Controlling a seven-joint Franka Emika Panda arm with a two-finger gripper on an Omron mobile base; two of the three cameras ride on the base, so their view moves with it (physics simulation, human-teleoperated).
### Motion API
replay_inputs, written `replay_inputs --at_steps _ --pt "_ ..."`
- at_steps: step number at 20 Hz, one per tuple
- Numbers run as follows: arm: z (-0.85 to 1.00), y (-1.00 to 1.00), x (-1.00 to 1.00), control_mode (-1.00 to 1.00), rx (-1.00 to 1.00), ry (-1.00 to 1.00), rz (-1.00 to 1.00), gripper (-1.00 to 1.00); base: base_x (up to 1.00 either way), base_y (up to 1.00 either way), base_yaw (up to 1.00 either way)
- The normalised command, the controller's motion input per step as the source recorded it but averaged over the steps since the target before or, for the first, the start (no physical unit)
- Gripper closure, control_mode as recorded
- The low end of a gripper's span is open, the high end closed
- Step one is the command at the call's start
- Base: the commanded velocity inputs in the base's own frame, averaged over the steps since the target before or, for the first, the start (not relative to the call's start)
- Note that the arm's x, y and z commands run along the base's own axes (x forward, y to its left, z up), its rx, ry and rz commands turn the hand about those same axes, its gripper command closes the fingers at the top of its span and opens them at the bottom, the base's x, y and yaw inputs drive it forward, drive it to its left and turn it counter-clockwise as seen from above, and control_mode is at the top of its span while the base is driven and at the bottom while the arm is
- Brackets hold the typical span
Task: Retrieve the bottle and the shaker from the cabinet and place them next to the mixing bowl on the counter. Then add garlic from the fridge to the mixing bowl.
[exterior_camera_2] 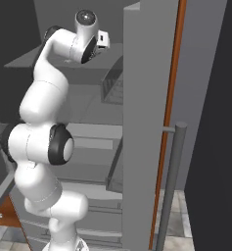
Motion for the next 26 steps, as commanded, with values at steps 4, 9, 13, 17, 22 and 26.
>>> replay_inputs --at_steps 4,9,13,17,22,26 --pt "0.0 0.0 0.41 -1.0 0.0 0.0 0.04 -1.0 0.0 0.0 0.0" --pt "-0.06 0.0 0.31 -1.0 0.0 0.0 0.04 -1.0 0.0 0.0 0.0" --pt "-0.08 0.0 0.26 -1.0 0.0 0.0 0.03 -1.0 0.0 0.0 0.0" --pt "-0.05 0.0 0.06 -1.0 0.0 0.0 0.03 -1.0 0.0 0.0 0.0" --pt "-0.1 0.06 0.0 -1.0 0.0 0.0 0.03 -1.0 0.0 0.0 0.0" --pt "-0.23 0.11 0.0 -1.0 0.0 0.0 0.01 -1.0 0.0 0.0 0.0"
